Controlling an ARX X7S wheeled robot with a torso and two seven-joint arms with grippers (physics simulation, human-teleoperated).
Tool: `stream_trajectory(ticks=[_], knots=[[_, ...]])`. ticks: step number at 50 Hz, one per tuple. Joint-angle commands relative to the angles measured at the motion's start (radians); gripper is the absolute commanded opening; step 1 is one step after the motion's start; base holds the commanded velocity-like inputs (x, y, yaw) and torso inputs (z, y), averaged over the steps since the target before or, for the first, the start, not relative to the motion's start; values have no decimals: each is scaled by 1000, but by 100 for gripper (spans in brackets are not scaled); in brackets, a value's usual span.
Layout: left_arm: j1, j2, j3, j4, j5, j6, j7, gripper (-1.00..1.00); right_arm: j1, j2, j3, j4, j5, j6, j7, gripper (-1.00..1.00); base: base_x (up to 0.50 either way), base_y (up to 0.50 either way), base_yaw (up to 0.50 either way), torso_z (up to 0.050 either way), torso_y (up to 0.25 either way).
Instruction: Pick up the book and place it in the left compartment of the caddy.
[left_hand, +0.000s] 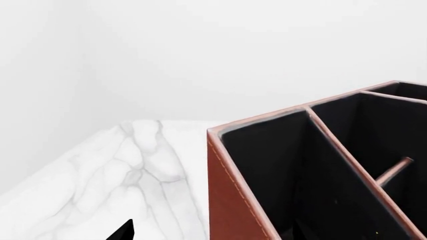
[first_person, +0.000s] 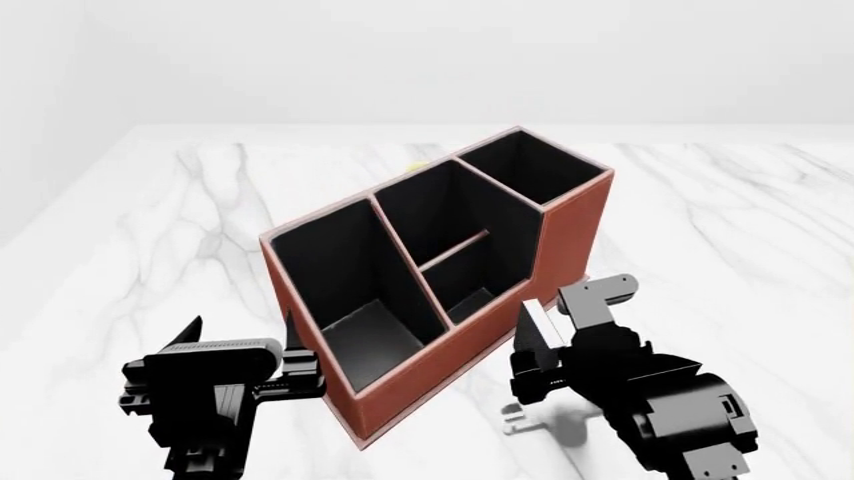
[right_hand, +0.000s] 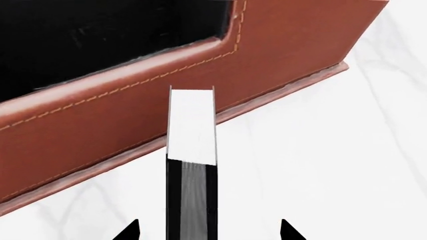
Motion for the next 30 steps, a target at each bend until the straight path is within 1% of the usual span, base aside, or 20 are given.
stream_trajectory(ticks=[1, 6, 7, 8, 14, 20, 23, 25, 26, 28, 30], knots=[[0, 19, -23, -13, 3, 10, 27, 100, 14, -33, -26, 46, -30, -10, -49, 100, 0, 0, 0, 0, 0], [4, 17, -24, -13, 1, 15, 25, 100, 19, -40, -23, 74, -36, -43, -42, 100, 0, 0, 0, 0, 0], [5, 17, -24, -13, 0, 15, 24, 100, 14, -40, -17, 69, -39, -54, -31, -100, 0, 0, 0, 0, 0], [6, 17, -23, -15, 1, 17, 24, 100, 6, -34, -32, 54, -39, -46, -41, -100, 0, 0, 0, 0, 0], [3, 14, -19, -11, -1, 13, 21, 100, 13, -38, -9, 62, -40, -61, -17, -100, 0, 0, 0, 0, 0], [1, 11, -18, -6, -4, 9, 17, 100, 2, -30, 7, 11, -39, -56, 7, -100, 0, 0, 0, 0, 0], [0, 10, -17, -3, -6, 8, 15, 100, -15, -17, 22, -65, -46, -54, 42, -100, 0, 0, 0, 0, 0], [0, 9, -17, -1, -7, 5, 14, 100, -31, 1, 43, -172, -45, -26, 70, -100, 0, 0, 0, 0, 5], [-1, 7, -18, 4, -9, 2, 13, 100, -42, 16, 66, -266, -28, 19, 79, -100, 0, 0, 0, 0, 0], [-1, 6, -18, 5, -9, 1, 12, 100, -49, 27, 95, -352, -2, 83, 85, -100, 0, 0, 0, 0, 0], [0, 6, -16, 3, -9, 5, 12, 100, -59, 45, 146, -500, 37, 201, 103, -100, 0, 0, 0, 0, 5]])
